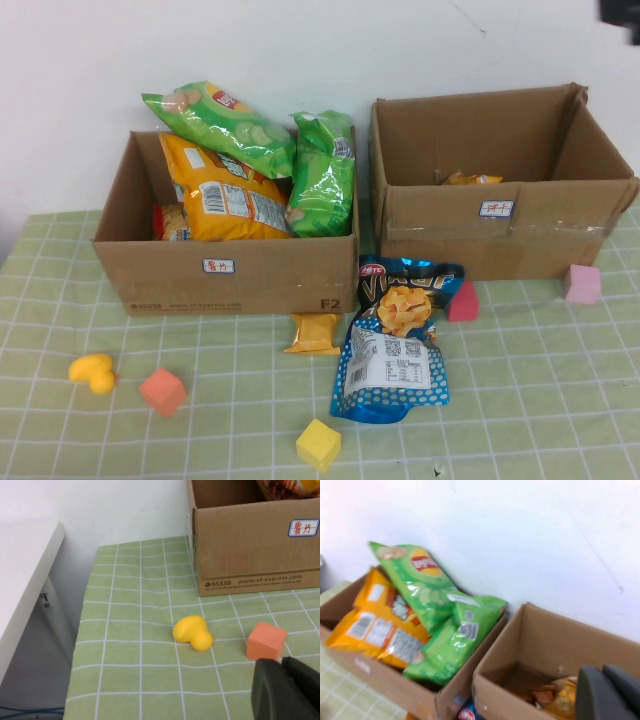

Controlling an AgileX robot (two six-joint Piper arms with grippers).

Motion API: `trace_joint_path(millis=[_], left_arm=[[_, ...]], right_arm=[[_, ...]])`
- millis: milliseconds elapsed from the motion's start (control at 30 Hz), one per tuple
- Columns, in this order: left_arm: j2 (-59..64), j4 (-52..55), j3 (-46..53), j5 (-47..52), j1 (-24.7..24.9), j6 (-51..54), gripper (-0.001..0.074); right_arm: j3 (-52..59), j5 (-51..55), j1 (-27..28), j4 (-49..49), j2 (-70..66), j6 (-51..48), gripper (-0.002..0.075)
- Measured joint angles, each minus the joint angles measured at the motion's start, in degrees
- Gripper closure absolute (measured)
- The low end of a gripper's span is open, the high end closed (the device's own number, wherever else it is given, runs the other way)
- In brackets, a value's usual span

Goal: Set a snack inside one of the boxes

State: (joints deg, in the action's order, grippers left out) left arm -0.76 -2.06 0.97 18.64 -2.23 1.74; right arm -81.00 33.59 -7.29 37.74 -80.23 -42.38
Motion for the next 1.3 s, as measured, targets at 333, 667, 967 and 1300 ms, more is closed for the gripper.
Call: trace_joint_path(millis=[333,667,967,1300], left_arm=[[0.00,0.00,0.00,0.00,0.00,0.00,0.0738],[0.00,0.00,0.00,0.00,0.00,0.13,0.0738],[0.00,0.00,0.00,0.00,0.00,0.13,0.0738],[0.00,0.00,0.00,0.00,0.00,0.13,0.0738]], right_arm=[[23.75,0.41,0.00,-0.19,32.83,-8.08,0.0728],[43.99,2.21,0.08,-12.05,65.46,0.95,0.0728],[59.49,-5.12,0.08,-14.24,81.17,1.62,0.0728],[70.71,-19.13,1.24,-23.87,81.16,13.63,0.0728]])
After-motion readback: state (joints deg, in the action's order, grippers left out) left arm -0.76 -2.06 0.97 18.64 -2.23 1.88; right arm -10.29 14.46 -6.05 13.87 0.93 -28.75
